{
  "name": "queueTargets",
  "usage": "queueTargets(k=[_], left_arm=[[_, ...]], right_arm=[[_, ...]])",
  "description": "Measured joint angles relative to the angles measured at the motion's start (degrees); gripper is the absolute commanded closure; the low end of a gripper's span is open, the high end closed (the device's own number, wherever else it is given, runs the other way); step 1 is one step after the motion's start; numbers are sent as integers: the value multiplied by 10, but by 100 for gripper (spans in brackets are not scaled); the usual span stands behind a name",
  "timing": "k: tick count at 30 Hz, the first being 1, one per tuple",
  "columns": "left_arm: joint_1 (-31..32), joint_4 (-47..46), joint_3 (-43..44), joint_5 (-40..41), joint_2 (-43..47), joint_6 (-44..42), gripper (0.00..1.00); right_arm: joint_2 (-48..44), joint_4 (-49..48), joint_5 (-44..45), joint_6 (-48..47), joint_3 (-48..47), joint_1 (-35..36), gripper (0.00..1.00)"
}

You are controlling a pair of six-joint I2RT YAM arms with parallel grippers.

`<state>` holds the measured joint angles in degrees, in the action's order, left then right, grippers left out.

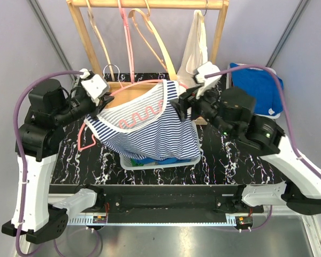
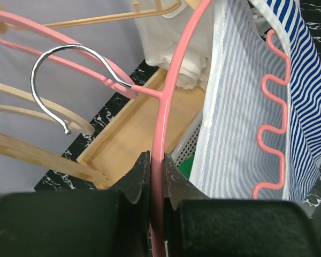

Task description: Remove the tank top from the hanger

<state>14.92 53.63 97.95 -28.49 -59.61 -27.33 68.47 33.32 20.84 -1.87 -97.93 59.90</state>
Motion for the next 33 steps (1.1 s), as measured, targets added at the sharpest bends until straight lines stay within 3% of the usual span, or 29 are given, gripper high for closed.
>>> queueTargets(k=[7,12,22,33], left_arm=[[0,-2,19,4,3,-9,99],[0,7,20,-3,11,-14,98],[0,10,20,-7,28,-29,98],[0,24,23,3,32,-63,100]], right_arm=[[47,-5,-4,31,4,0,32],[48,-16,-3,45,5,0,40],[48,-36,22,62,6,0,45],[31,-37,41,83,43,0,39]])
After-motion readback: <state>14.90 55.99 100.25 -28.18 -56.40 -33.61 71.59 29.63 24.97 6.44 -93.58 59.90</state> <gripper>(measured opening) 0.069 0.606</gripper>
